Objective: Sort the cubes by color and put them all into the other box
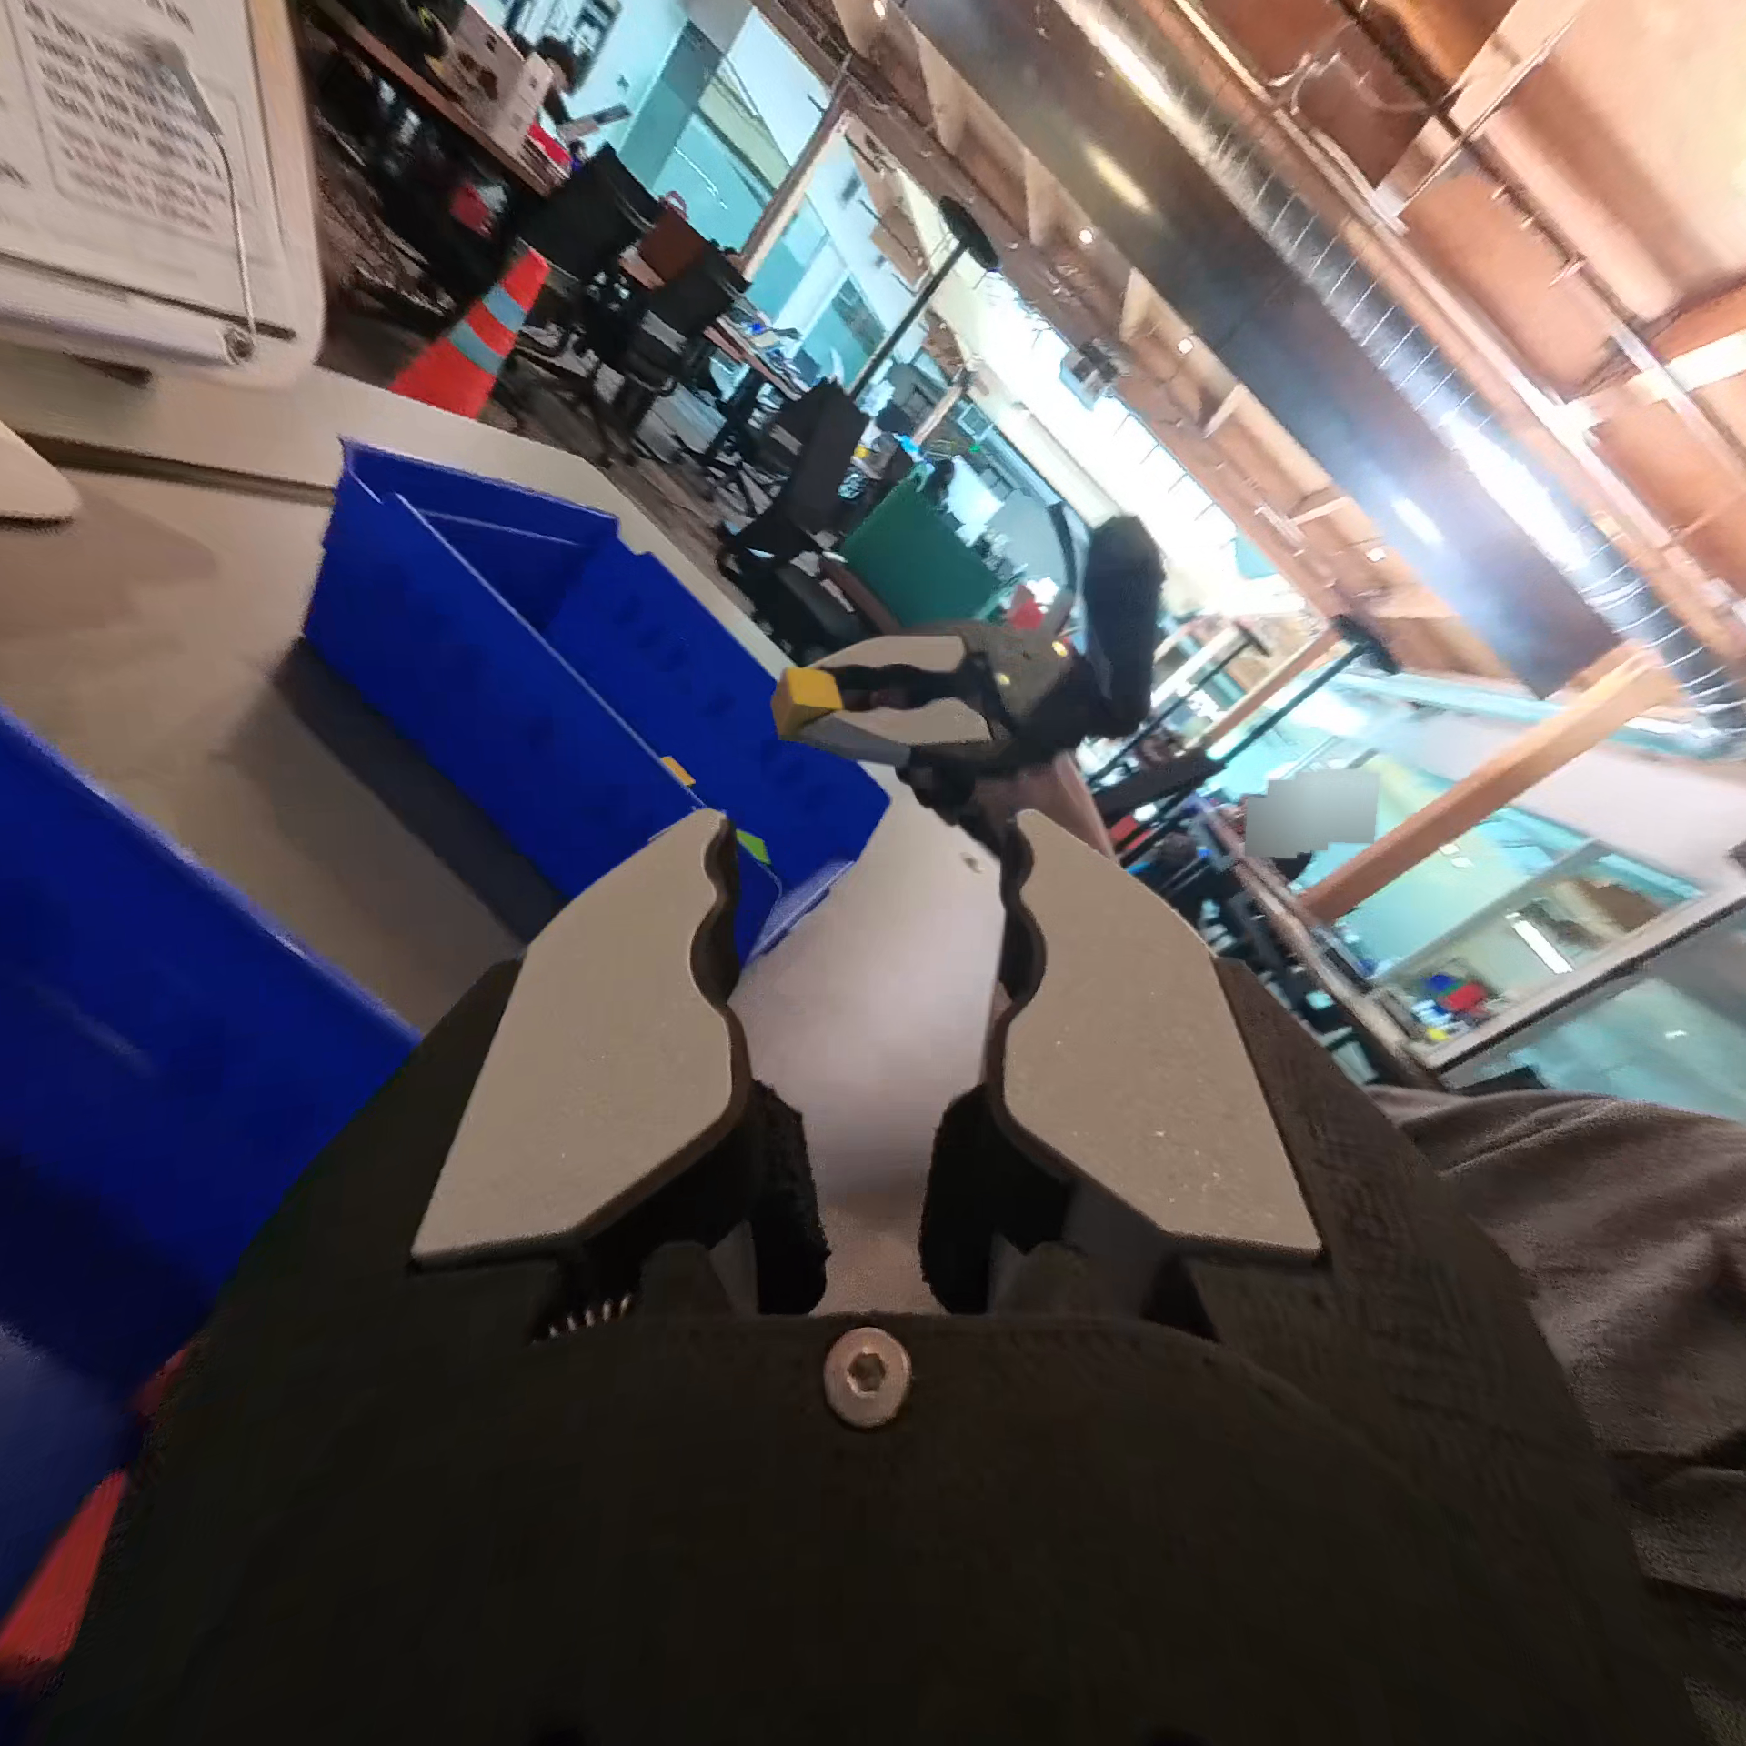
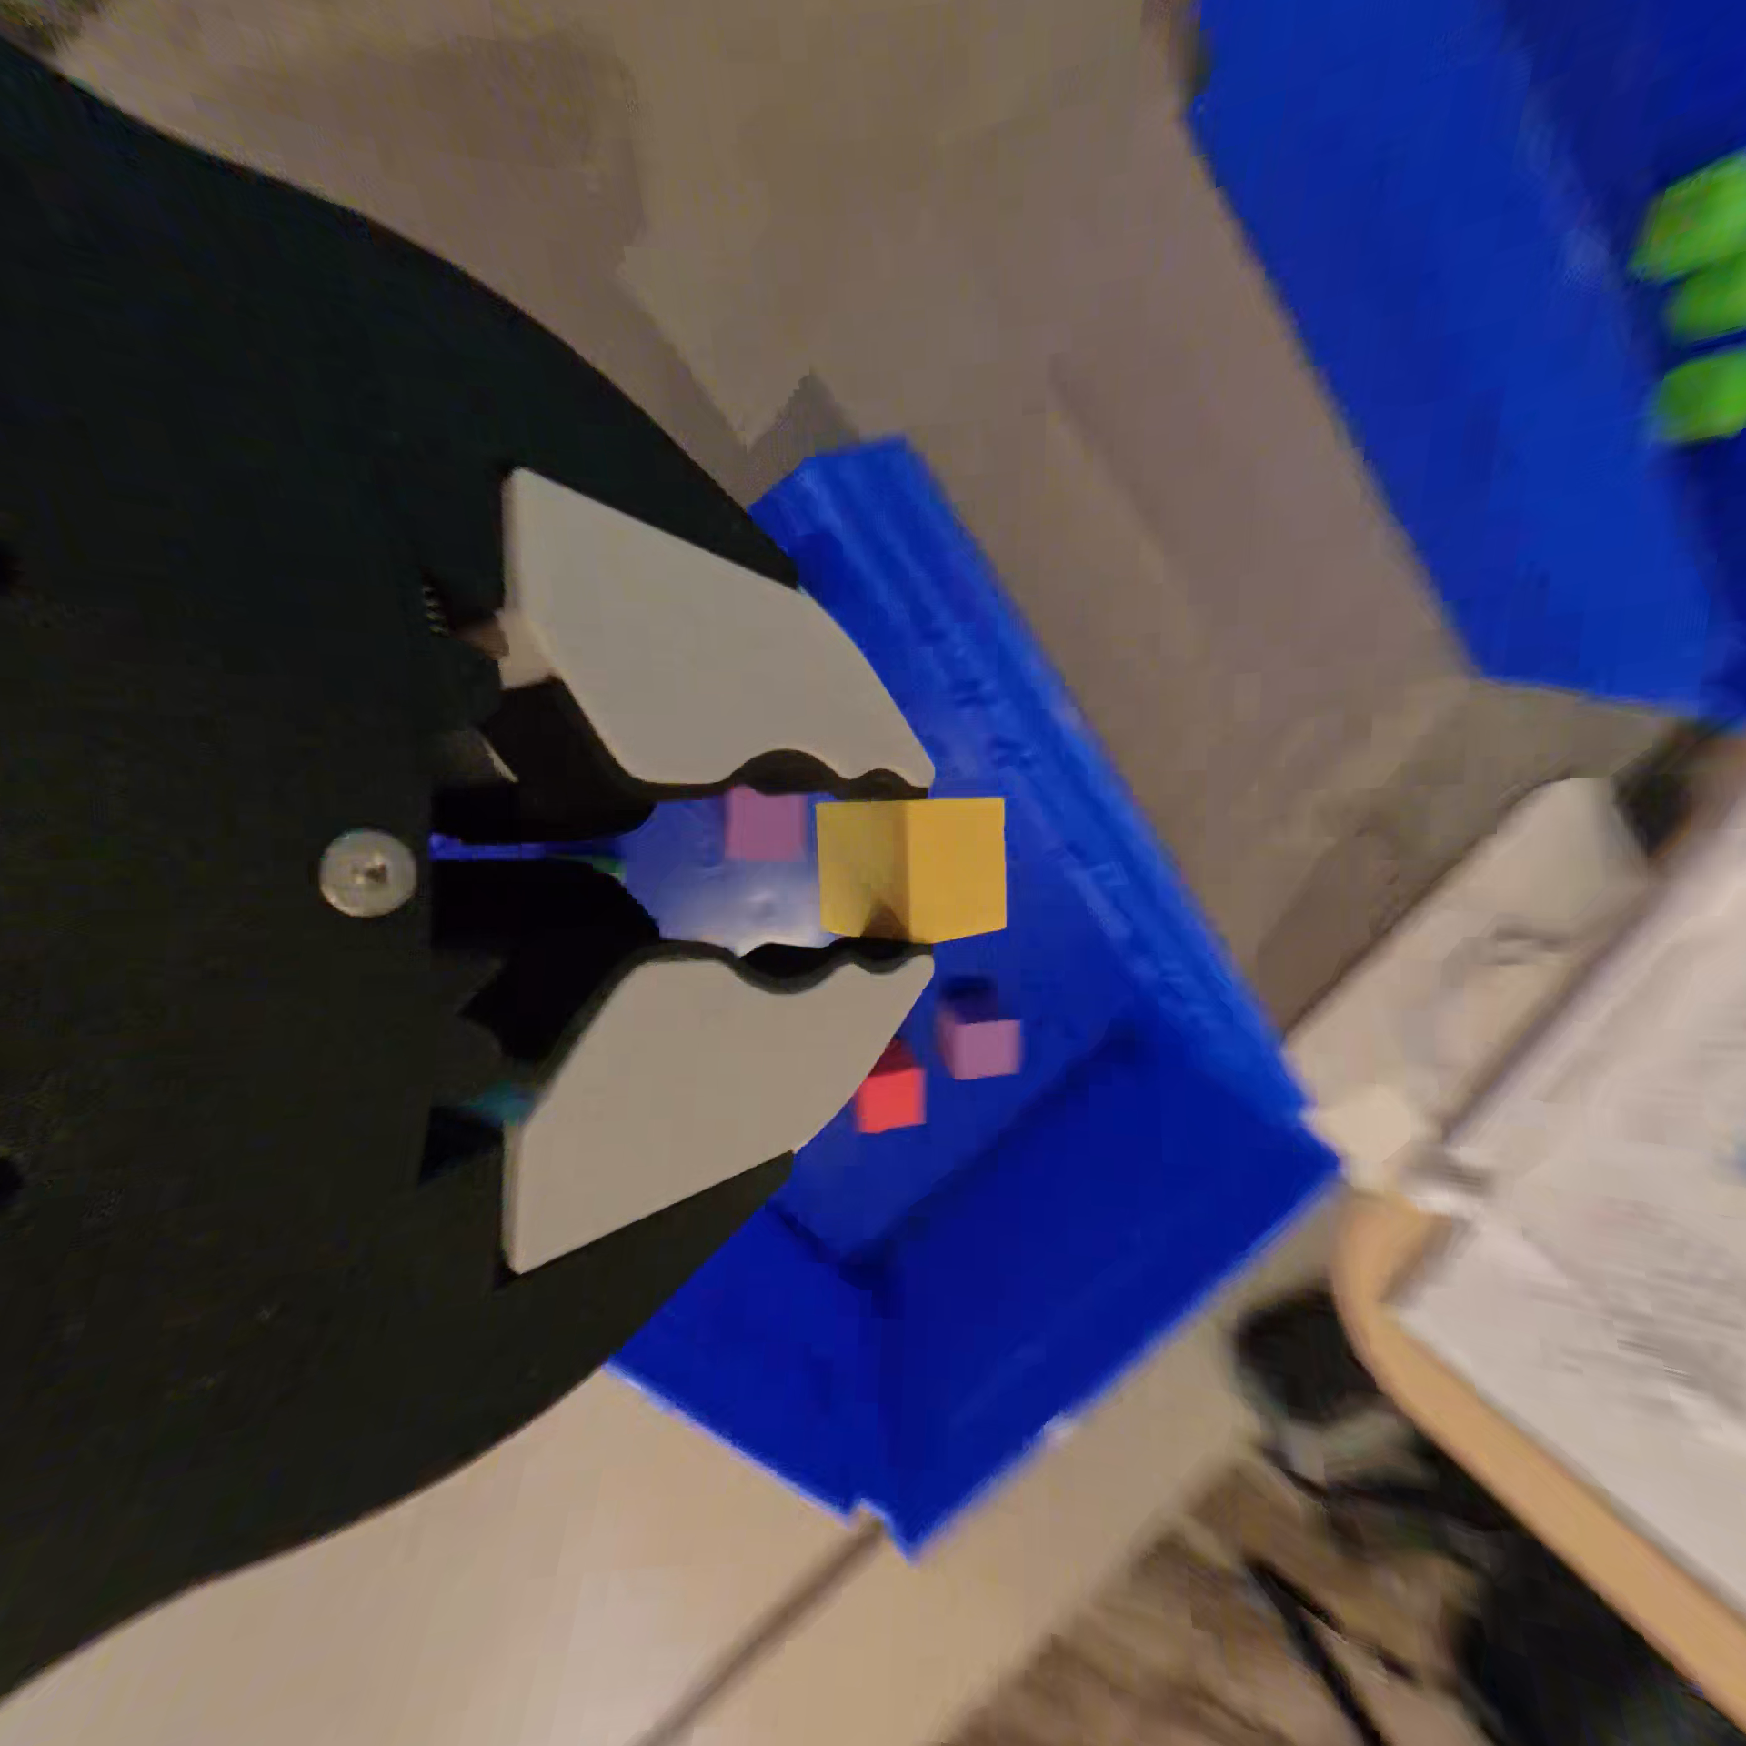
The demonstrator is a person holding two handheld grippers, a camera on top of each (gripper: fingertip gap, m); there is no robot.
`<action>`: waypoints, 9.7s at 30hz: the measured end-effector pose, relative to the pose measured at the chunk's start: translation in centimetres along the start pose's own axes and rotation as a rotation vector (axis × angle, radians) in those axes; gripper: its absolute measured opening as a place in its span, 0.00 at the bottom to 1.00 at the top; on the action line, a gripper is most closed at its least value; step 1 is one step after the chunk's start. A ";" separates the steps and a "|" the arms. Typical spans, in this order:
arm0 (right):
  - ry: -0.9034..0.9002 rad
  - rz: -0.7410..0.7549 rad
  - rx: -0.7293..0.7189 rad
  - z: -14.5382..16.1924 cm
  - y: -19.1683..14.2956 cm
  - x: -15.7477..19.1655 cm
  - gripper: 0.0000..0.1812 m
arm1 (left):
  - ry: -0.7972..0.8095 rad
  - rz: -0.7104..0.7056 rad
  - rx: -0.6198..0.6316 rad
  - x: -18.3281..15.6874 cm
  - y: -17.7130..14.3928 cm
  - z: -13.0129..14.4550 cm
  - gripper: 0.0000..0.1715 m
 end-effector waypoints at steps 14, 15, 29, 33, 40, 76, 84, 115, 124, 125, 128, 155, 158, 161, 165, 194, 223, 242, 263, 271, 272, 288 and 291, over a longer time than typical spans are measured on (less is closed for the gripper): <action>0.235 -0.214 0.736 6.7 10.1 -3.9 0.16 | 0.120 -0.051 0.020 -2.5 -1.8 -1.0 0.29; 0.237 -0.216 0.751 6.8 10.3 -3.9 0.16 | 0.123 -0.057 0.027 -2.5 -1.9 -1.0 0.29; 0.303 -0.127 0.467 2.4 6.2 -4.6 0.27 | 0.294 -0.606 0.038 1.0 -6.1 -2.8 0.28; 0.335 -0.008 0.105 -0.4 1.8 -3.2 0.25 | 0.421 -1.010 0.208 4.3 -6.4 -4.2 0.28; 0.317 0.048 -0.089 0.0 0.6 1.4 0.21 | 0.331 -1.174 0.373 11.9 -4.2 -7.2 0.30; 0.139 0.016 -0.258 -2.3 -1.3 2.7 0.18 | 0.079 -1.408 1.373 22.9 -6.3 -4.9 0.18; 0.055 -0.136 -0.307 -3.3 -0.4 5.2 0.17 | -0.032 -0.902 1.018 16.7 -3.5 -4.9 0.17; -0.168 -0.043 -0.209 -1.8 -1.2 2.4 0.15 | 0.152 0.051 0.288 -2.5 2.8 -2.3 0.43; -0.057 -0.320 0.597 6.8 5.4 -1.5 0.15 | 0.246 -0.078 0.175 -2.8 -0.7 -1.1 0.35; -0.058 -0.332 0.632 7.1 5.3 -1.3 0.15 | 0.238 -0.083 0.169 -2.6 -1.2 -1.0 0.34; -0.063 -0.333 0.705 7.5 5.5 -1.3 0.15 | 0.217 -0.083 0.155 -2.1 -2.1 -1.3 0.33; -0.061 -0.052 0.161 2.1 -2.1 1.1 0.14 | 0.376 -0.862 0.951 10.2 -2.5 3.1 0.35; -0.065 -0.066 0.177 3.3 -1.5 1.9 0.14 | 0.377 -0.881 1.077 11.4 -3.2 3.8 0.35; -0.058 -0.091 0.191 4.2 -0.6 2.3 0.14 | 0.296 -0.830 1.117 11.4 -3.2 3.8 0.35; -0.064 -0.095 0.190 4.0 -0.3 2.4 0.14 | 0.245 -0.786 1.144 10.9 -2.5 3.8 0.35; -0.140 -0.130 0.065 1.8 -0.2 4.1 0.14 | 0.400 -0.474 1.154 11.9 -0.3 3.7 0.17; -0.534 -0.058 -0.808 -7.7 -1.8 16.7 0.15 | -0.399 0.450 0.353 -0.4 2.6 4.5 0.16; -0.167 -0.228 0.452 1.9 7.8 -5.0 0.15 | 0.003 0.038 0.118 -1.4 -2.4 -0.4 0.41; -0.083 -0.303 0.468 1.8 9.7 -6.1 0.26 | 0.315 -1.041 0.600 11.6 -2.4 -7.7 0.40; 0.010 -0.008 -0.022 -0.4 0.3 -4.6 0.20 | 0.050 -1.064 0.619 20.7 1.8 -5.9 0.41; 0.012 0.006 -0.035 0.0 0.0 -4.1 0.20 | 0.041 -1.069 0.609 21.1 2.1 -5.8 0.41; -0.009 -0.001 -0.165 1.2 -0.6 -0.1 0.18 | -0.039 -1.093 0.563 22.9 3.0 -4.3 0.19; -0.032 -0.009 -0.170 1.0 -0.5 0.4 0.17 | -0.045 -1.020 0.454 20.9 1.5 -5.4 0.19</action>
Point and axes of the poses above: each gripper's, where its closed fingertips meet, y out along the fingers, z out of its underside, x = y × z across the jaws, the point moved 7 cm from there along -y, back along the fingers, and after that the axes turned 5 degrees about -y, right-handed, at the moved point
